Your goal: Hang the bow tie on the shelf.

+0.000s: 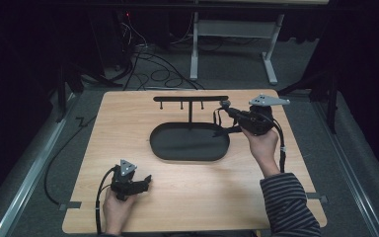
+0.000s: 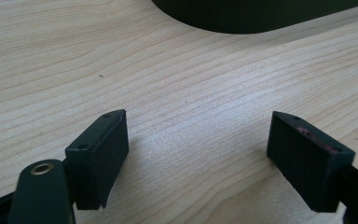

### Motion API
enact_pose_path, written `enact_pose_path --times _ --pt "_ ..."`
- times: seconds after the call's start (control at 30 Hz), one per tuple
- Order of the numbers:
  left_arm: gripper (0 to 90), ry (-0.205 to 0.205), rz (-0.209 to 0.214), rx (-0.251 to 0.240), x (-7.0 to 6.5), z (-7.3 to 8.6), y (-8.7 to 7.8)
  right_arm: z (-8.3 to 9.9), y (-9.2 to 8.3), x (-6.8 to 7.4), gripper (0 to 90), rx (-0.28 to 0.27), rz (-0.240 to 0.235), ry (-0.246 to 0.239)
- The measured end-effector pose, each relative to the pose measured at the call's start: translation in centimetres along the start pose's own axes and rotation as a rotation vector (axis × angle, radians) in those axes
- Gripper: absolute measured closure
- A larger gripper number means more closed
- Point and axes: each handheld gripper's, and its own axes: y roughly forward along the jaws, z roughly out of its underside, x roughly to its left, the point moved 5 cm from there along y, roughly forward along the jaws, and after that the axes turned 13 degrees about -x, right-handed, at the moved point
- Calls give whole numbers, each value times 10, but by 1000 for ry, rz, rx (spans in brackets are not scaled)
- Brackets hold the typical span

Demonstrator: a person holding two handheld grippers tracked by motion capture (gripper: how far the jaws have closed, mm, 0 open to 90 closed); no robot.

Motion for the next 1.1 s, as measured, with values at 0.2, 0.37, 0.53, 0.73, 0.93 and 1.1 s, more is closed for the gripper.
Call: enact_pose_path --times 0.2,0.37,0.53,0.73,0.93,1.1 --pt "210 -1 1 0 0 0 0 -5 7 -3 900 -5 10 -1" --pt "210 -2 1 -1 0 0 0 -5 12 -7 900 -4 20 2" --pt "210 -2 0 -2 0 0 0 -3 19 -12 900 7 35 18" --pt "210 0 0 0 0 0 0 0 28 -18 900 14 59 17" --pt "210 0 0 0 0 0 0 6 35 -26 891 30 90 32" --pt "210 1 0 0 0 0 0 8 36 -29 890 32 100 38"
